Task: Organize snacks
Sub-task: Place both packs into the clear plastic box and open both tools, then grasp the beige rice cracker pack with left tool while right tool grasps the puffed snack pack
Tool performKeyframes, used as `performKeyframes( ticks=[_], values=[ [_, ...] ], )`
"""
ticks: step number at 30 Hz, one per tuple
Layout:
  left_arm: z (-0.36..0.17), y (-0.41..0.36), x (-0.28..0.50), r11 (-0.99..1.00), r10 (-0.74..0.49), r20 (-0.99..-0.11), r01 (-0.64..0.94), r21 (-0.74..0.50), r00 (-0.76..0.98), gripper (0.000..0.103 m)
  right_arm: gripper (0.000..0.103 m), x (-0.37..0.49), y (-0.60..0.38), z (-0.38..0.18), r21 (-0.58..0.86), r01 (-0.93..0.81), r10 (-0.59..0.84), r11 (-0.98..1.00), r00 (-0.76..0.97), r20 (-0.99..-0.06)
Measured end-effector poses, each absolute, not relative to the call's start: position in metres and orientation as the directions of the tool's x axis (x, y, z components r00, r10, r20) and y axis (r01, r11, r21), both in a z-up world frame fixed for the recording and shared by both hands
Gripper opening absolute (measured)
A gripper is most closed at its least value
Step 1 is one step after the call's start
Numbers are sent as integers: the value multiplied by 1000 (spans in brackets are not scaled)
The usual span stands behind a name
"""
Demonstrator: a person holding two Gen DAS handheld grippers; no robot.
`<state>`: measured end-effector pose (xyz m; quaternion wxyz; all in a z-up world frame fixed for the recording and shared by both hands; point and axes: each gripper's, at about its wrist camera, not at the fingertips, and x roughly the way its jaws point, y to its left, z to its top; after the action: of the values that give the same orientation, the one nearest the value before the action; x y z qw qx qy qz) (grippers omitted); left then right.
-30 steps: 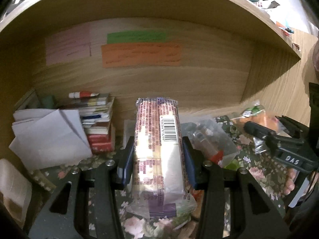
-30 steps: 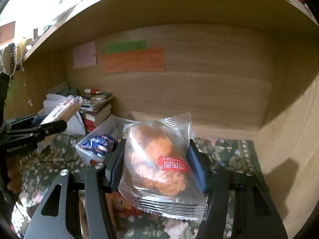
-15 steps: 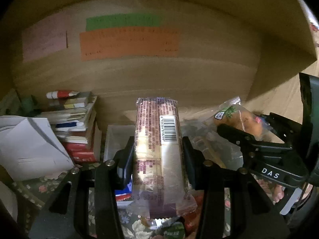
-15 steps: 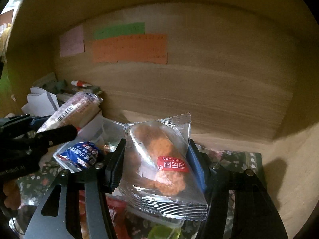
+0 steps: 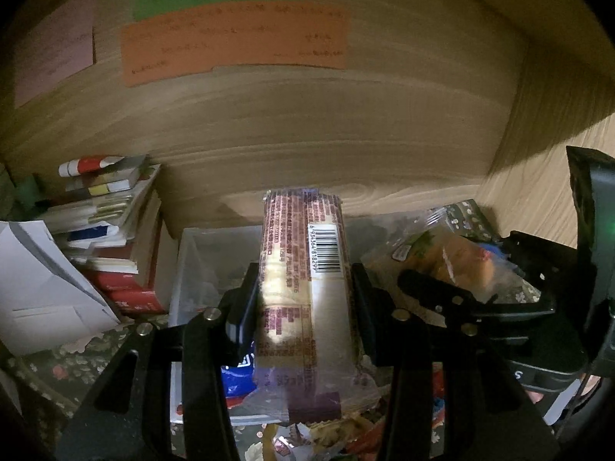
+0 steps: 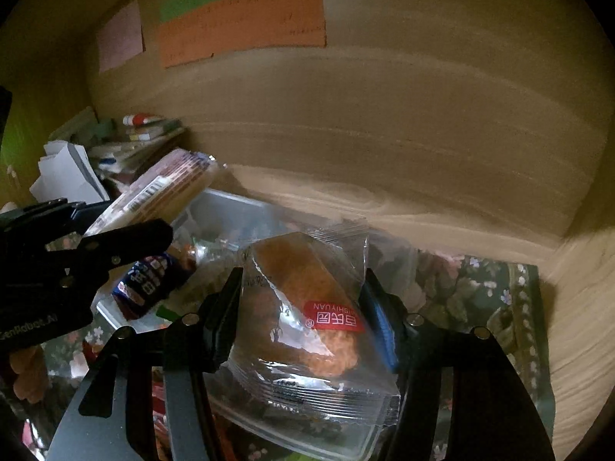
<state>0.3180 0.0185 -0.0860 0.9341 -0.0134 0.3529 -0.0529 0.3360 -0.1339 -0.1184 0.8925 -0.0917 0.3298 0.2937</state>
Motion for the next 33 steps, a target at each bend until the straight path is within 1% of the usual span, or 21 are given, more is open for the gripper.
performKeyframes(
  ticks=[6, 10, 12, 14, 15, 18, 20, 23, 27, 29, 33],
  values=[
    [-78, 23, 317, 993, -115, -638, 90, -71, 761, 46, 59, 334, -138, -112, 34, -582, 467, 812, 615, -636],
    [-68, 24, 304, 993, -120, -626, 92, -77, 771, 51, 63, 326, -144, -102, 24, -581, 470, 813, 633, -615],
    [-63, 26, 295, 993, -120, -618, 95, -74, 777, 55, 64, 319, -149, -96, 19, -584, 476, 811, 641, -602],
    [-61, 28, 283, 993, -116, -611, 98, -64, 783, 62, 65, 308, -155, -88, 18, -589, 486, 808, 649, -586],
    [-61, 28, 277, 993, -115, -609, 99, -59, 785, 64, 65, 306, -156, -86, 19, -591, 490, 807, 651, -580],
    [-61, 27, 255, 995, -97, -605, 99, -31, 790, 74, 68, 290, -159, -79, 22, -601, 508, 799, 656, -559],
    [-63, 29, 242, 996, -86, -608, 92, -23, 789, 84, 71, 275, -165, -76, 22, -605, 518, 796, 661, -543],
    [-67, 28, 222, 996, -81, -621, 84, -23, 780, 89, 72, 257, -172, -75, 15, -610, 523, 793, 667, -531],
    [-76, 26, 200, 995, -96, -649, 85, -48, 755, 93, 72, 232, -179, -79, 5, -611, 523, 792, 673, -523],
    [-84, 23, 190, 993, -117, -667, 95, -68, 736, 96, 73, 221, -184, -84, 17, -614, 529, 789, 666, -525],
    [-105, 10, 173, 990, -138, -698, 125, -70, 703, 100, 73, 206, -193, -96, 31, -608, 524, 794, 657, -543]
  ],
)
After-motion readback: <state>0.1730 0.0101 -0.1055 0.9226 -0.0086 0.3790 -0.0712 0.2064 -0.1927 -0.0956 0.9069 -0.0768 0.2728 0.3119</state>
